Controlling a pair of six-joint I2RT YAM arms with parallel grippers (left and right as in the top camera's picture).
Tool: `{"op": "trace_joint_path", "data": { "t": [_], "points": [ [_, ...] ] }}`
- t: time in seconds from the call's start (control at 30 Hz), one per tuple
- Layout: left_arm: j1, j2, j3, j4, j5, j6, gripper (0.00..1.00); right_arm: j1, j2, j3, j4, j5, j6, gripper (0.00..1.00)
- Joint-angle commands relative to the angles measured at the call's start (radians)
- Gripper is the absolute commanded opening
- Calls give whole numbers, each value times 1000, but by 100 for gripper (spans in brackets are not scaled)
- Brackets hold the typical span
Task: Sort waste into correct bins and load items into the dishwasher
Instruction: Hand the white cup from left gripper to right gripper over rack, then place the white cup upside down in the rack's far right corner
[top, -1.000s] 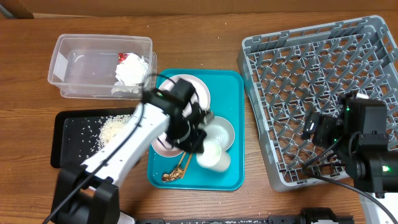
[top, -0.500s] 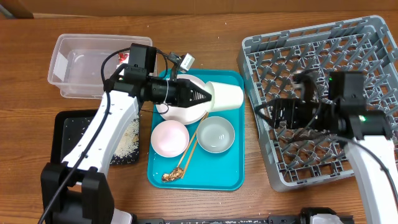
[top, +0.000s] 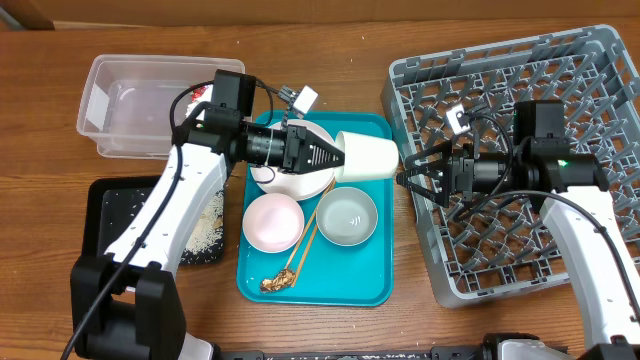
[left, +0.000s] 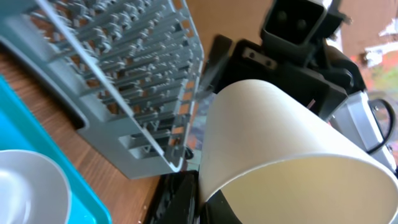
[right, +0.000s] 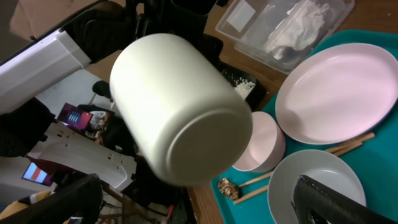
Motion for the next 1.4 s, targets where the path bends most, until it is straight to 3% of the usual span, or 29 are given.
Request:
{"op": "trace_joint_path", "data": {
  "t": [0.0,0.2,0.37,0.63,0.83,1.07,1.1,1.17,1.27,1.33,1.37],
  "points": [
    [-34,6,15,20,60,-7,4,6,24,25,20,-90,-23,100],
    [-73,6,15,76,53,-44,4,62,26,25,37,-105,-22,99],
    [-78,6,15,76,53,-51,4,82,26,25,73,-105,-22,88],
    [-78,6,15,76,53,-62,4,81,26,25,114,-106,-18,85],
    [-78,6,15,76,53,-62,4,81,26,25,144,-106,-18,71],
    [-78,6,15,77,36,-61,5,82,26,25,144,-106,-18,62],
    [-78,6,15,77,30,-61,10,82,26,25,143,-105,-18,59],
    [-78,6,15,75,5,-58,31,82,26,25,138,-92,-18,56],
    [-76,6,15,71,-69,-58,48,82,26,25,115,-11,10,51],
    [-76,6,15,56,-133,-58,51,82,26,25,106,79,64,47],
    [-76,5,15,33,-205,-53,51,82,26,25,100,138,99,40]
  ]
}}
